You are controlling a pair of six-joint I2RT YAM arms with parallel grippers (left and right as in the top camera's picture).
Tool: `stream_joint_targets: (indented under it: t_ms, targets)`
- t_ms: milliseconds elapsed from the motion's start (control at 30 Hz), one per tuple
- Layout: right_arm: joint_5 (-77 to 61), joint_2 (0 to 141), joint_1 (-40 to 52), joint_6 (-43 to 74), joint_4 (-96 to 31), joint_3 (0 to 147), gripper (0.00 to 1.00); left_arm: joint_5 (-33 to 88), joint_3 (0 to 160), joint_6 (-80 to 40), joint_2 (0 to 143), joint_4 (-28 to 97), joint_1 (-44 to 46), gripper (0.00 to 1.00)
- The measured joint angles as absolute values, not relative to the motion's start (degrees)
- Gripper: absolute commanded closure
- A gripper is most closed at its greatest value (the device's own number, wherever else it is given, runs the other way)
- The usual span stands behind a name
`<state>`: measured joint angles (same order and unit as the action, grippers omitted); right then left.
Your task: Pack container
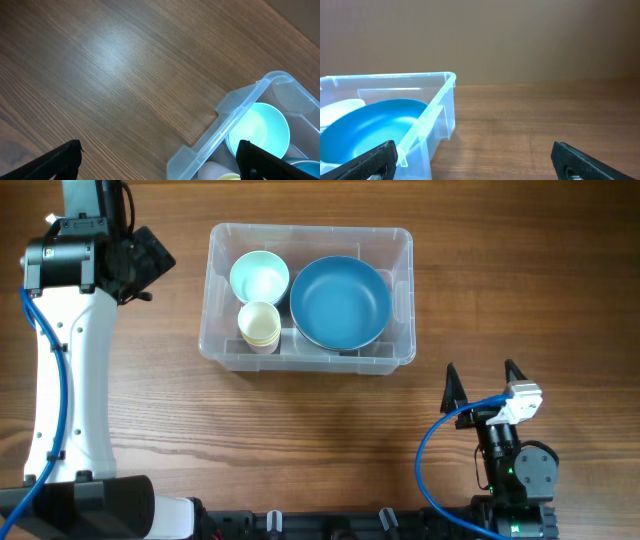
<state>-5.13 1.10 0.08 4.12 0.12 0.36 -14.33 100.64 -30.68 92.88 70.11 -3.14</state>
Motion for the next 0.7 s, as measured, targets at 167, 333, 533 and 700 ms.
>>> stream_joint_targets:
  t_ms: [167,333,533,700]
  targets:
    - [-5.1,1.1,0.1,2.5,0.1,0.4,0.00,-14.3,100.6,-30.7,92.9,70.1,-3.1,0.00]
    - [-5.1,1.1,0.1,2.2,0.1,0.4,0.00,-14.3,100.6,-30.7,92.9,70.1,-3.1,0.00]
    - [-5.1,1.1,0.1,2.2,0.1,0.4,0.00,-14.3,100.6,-30.7,92.9,70.1,-3.1,0.00]
    - [-5.1,1.1,0.1,2.2,0.1,0.4,0.00,-14.3,100.6,-30.7,92.9,70.1,-3.1,0.00]
